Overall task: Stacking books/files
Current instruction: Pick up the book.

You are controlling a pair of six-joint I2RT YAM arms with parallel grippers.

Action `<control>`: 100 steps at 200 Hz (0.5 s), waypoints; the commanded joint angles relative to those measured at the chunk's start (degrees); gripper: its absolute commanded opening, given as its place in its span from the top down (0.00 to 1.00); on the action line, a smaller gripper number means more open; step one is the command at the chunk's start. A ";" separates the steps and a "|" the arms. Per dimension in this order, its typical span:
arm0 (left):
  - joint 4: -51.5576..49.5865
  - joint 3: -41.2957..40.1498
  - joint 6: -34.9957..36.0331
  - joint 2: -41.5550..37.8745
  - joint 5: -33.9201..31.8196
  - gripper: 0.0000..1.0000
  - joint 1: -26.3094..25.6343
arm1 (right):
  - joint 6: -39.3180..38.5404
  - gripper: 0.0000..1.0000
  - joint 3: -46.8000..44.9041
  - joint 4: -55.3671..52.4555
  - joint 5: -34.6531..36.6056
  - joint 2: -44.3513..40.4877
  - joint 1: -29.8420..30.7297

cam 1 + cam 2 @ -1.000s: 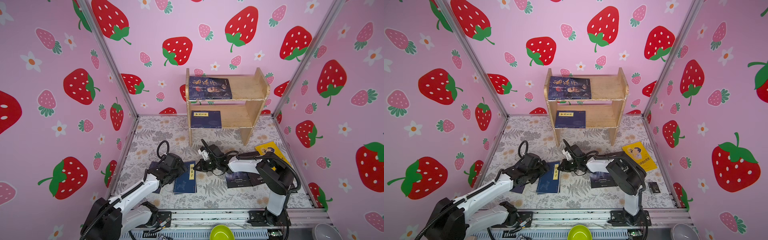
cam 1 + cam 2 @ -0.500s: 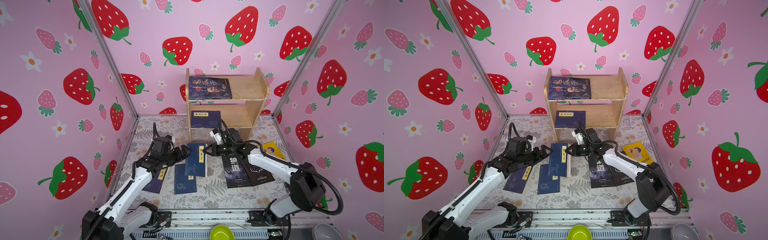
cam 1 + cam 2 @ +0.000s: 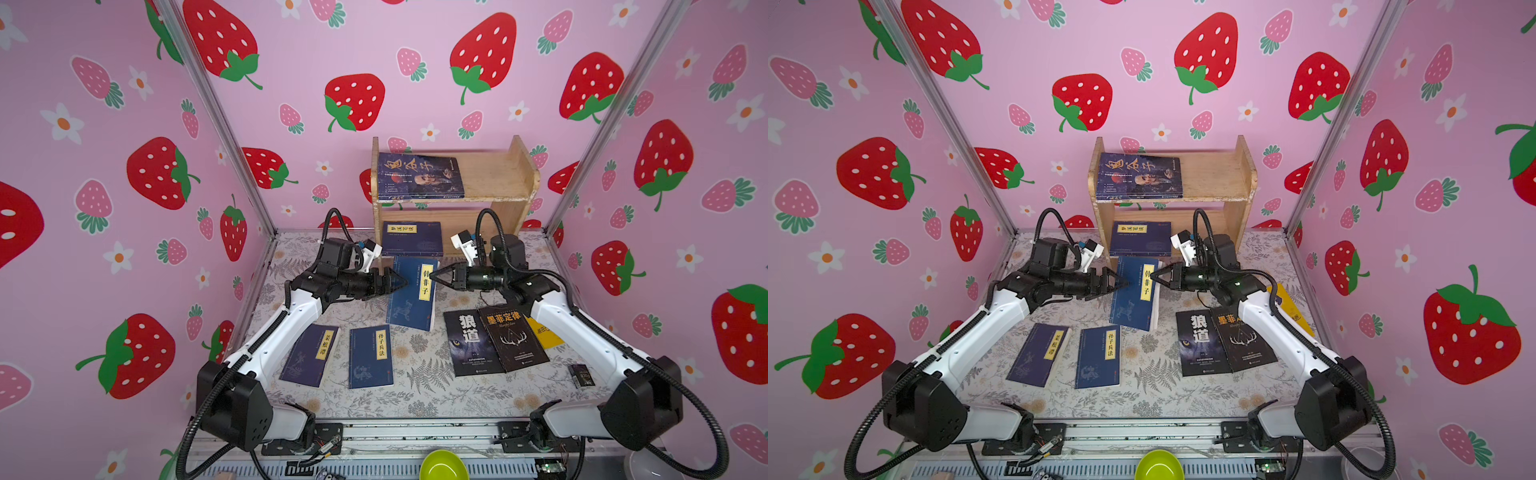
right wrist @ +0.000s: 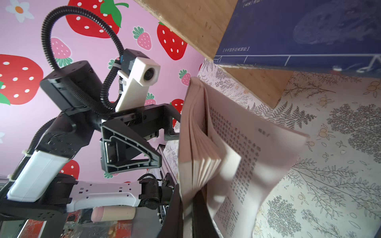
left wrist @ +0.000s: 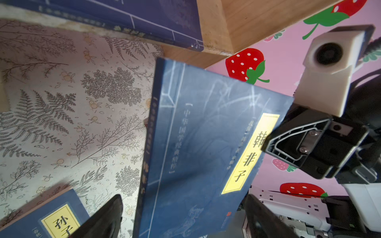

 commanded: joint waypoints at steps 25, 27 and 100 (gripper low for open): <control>4.65 4.50 0.77 4.98 7.40 0.11 0.10 | 2.42 1.00 2.60 4.25 -6.74 -1.06 -2.60; 4.61 4.74 0.77 5.08 7.71 0.11 0.07 | 2.44 1.00 2.57 4.41 -6.72 -0.94 -2.72; 10.18 9.43 -2.51 4.79 12.65 0.66 0.11 | 5.13 1.00 2.64 9.07 -6.63 2.59 -5.22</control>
